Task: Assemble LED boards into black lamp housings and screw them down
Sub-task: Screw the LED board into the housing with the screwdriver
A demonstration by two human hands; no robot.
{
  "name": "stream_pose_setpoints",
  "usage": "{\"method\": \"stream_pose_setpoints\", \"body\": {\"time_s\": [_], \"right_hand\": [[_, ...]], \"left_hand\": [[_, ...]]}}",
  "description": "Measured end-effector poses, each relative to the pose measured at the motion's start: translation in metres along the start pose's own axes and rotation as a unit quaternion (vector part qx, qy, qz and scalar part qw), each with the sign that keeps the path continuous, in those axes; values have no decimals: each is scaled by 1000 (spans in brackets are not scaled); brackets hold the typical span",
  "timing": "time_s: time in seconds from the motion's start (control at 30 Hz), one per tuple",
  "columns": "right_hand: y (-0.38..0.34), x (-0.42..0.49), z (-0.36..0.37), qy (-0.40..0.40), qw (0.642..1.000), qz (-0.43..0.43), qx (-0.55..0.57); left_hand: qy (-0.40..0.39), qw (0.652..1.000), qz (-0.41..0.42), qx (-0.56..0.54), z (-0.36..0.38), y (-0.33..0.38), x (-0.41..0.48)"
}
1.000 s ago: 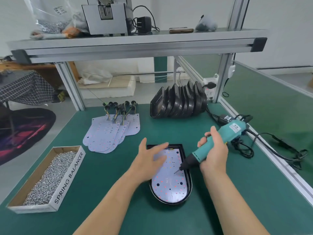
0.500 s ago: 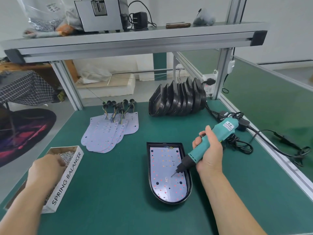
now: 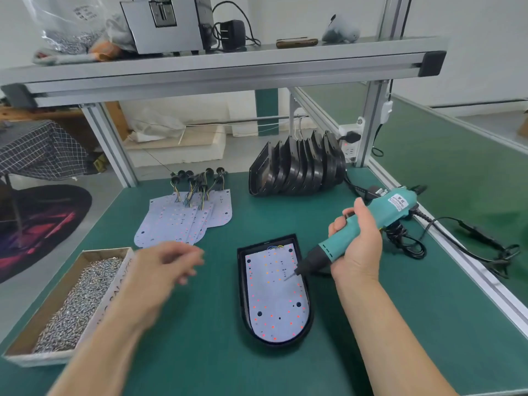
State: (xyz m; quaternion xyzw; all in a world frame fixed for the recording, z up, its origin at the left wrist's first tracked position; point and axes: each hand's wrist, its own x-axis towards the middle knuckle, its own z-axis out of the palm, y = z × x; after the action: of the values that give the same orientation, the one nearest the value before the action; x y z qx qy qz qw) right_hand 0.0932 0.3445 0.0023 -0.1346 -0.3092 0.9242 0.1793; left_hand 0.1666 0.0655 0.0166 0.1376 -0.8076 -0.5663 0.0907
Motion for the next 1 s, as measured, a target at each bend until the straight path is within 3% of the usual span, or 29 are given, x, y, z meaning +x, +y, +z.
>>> {"method": "stream_pose_setpoints", "body": {"time_s": [0.1, 0.2, 0.5, 1.0], "right_hand": [[-9, -8, 18, -8, 999, -26, 21], [-18, -15, 30, -12, 998, -45, 30], [-25, -20, 34, -7, 999, -45, 21], [-22, -22, 33, -11, 999, -35, 14]], "left_hand": [[-152, 984, -7, -92, 61, 22, -32], [-191, 971, -27, -139, 84, 28, -40], [-171, 970, -46, -164, 84, 26, -35], [-162, 980, -5, -111, 84, 29, -38]]}}
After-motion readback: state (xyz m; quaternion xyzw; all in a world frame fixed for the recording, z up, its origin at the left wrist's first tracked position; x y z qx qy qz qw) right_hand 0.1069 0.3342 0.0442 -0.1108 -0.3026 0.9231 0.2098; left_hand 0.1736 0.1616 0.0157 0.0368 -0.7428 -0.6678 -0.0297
